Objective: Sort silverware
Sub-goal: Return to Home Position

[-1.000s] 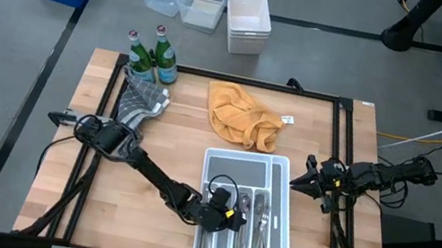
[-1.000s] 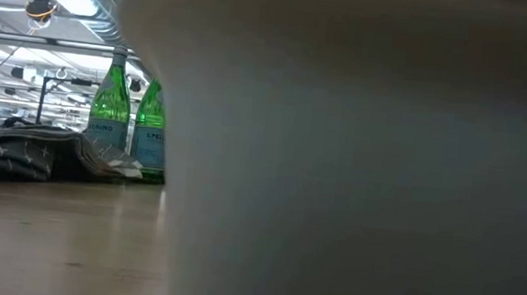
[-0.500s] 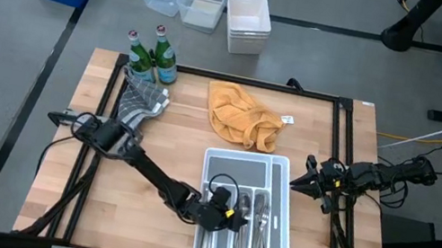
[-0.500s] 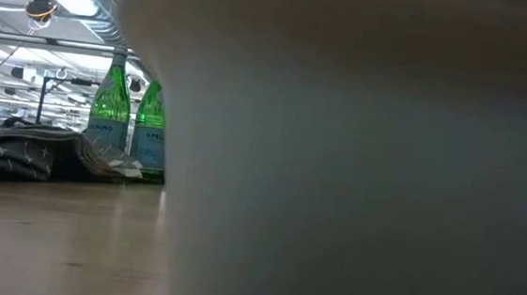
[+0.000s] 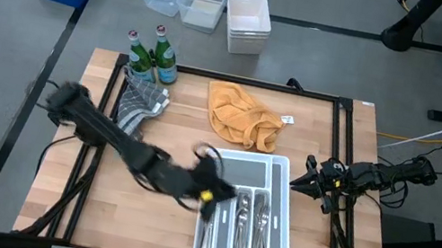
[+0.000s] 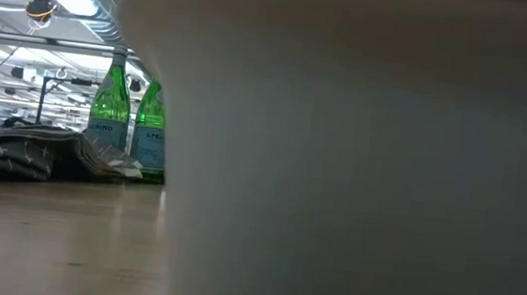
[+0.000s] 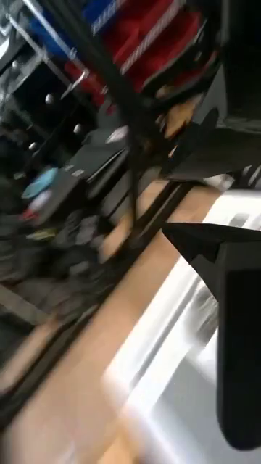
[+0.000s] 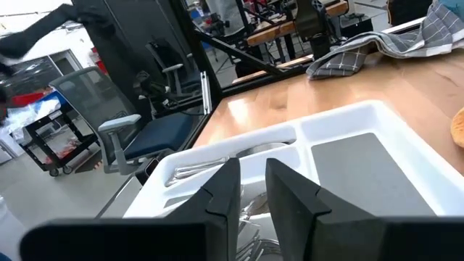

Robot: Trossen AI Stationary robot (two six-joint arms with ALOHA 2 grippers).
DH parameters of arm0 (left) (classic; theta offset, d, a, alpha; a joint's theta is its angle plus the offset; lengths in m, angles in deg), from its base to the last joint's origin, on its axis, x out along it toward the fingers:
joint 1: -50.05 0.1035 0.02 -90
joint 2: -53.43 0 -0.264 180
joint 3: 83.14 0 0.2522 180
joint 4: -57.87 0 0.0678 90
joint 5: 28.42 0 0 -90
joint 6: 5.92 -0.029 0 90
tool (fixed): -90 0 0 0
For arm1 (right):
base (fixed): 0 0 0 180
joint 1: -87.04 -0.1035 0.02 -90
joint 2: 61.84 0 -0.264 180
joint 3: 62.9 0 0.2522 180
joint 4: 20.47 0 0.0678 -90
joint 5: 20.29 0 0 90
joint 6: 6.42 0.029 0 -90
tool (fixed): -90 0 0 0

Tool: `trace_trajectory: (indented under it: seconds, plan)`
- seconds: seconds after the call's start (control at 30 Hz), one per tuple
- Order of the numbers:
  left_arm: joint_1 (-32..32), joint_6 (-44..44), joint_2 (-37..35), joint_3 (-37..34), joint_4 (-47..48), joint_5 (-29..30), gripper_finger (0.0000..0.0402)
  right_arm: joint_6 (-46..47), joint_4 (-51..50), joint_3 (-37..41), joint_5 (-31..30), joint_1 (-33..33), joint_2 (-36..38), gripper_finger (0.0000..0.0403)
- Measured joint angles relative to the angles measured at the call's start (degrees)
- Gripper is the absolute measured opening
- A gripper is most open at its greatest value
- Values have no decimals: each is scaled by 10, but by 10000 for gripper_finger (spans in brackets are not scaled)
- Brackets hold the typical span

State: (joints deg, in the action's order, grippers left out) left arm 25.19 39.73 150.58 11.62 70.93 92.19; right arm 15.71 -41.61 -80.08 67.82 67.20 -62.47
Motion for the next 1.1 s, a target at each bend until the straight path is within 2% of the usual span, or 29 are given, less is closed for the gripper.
trace_trajectory:
  seconds: [0.17,0.3,0.43,0.57,0.67,0.73,0.83,0.97,1.1]
  plan:
    - [-1,-144,-158,0,128,78,93,0,0,0,0,0,0,72]
    - [-1,-250,-278,0,196,79,93,1,0,0,0,0,0,72]
    - [-1,-286,-374,0,203,78,93,1,2,0,0,0,0,72]
    - [1,-351,-450,0,205,78,93,1,3,0,0,0,0,72]
    - [1,-420,-491,-1,258,78,93,1,3,0,0,0,0,72]
    - [3,-414,-514,-22,299,80,93,1,3,0,0,0,0,72]
    - [17,-359,-546,-97,336,106,93,1,3,0,0,0,0,72]
    - [49,-234,-613,-252,326,146,93,1,4,0,0,0,0,72]
    - [72,-93,-692,-410,300,144,93,1,4,0,0,0,0,72]
